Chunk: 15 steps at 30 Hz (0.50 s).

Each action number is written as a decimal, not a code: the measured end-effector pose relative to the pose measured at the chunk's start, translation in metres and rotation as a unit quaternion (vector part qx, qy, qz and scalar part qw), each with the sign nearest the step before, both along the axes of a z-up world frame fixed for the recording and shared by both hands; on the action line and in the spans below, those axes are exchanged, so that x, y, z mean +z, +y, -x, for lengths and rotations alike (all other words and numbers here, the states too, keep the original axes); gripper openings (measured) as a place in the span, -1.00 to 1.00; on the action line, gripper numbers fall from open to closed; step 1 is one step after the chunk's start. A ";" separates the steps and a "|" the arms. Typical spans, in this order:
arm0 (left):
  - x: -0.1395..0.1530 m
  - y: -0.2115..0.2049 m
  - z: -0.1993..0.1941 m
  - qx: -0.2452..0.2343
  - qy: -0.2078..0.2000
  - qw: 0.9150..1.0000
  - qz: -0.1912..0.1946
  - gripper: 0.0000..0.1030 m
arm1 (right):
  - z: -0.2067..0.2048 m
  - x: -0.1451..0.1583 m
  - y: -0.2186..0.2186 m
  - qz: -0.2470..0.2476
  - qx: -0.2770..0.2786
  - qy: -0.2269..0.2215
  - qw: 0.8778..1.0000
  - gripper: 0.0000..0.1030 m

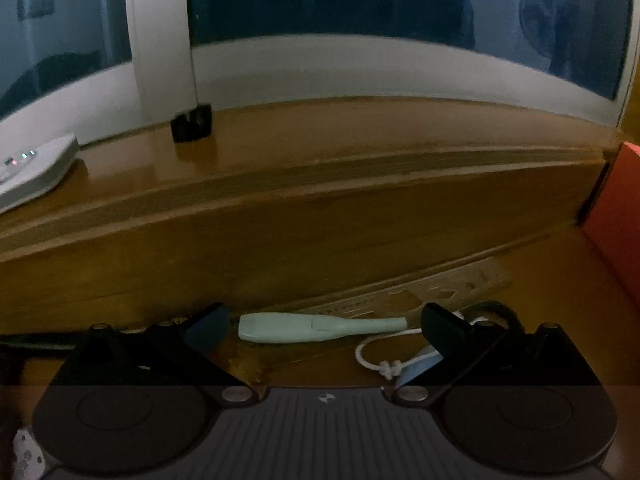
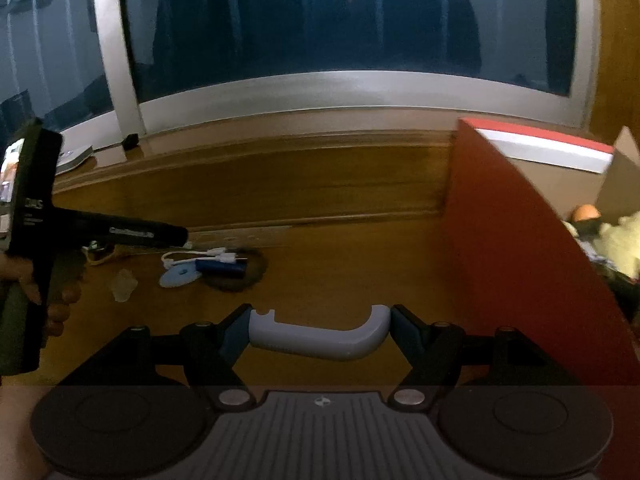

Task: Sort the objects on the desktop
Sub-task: 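Close the left tool on the mint-green stick while the right tool holds the grey handle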

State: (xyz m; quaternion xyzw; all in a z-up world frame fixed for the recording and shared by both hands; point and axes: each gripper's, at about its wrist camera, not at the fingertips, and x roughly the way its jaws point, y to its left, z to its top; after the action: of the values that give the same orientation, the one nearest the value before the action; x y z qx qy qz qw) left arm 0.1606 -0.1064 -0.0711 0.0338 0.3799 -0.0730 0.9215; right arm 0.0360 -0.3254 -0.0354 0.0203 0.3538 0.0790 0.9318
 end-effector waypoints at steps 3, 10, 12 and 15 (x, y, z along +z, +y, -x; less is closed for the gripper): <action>-0.007 0.002 -0.005 -0.008 0.004 1.000 -0.002 1.00 | -0.008 -0.002 0.007 -0.004 0.014 0.003 1.000 0.46; -0.020 -0.003 -0.010 -0.011 0.012 1.000 -0.008 1.00 | -0.011 0.000 0.016 -0.009 0.028 0.004 1.000 0.46; -0.021 -0.003 -0.010 -0.008 0.009 1.000 -0.008 1.00 | -0.011 0.000 0.016 -0.008 0.026 0.006 1.000 0.46; -0.022 -0.003 -0.010 -0.009 0.007 1.000 -0.008 1.00 | -0.011 0.000 0.016 -0.009 0.021 0.008 1.000 0.46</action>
State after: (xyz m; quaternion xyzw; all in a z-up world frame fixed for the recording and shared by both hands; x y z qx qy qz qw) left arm 0.1705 -0.1090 -0.0932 0.0441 0.3863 -0.0788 0.9180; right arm 0.0466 -0.3096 -0.0353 0.0215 0.3611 0.1017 0.9267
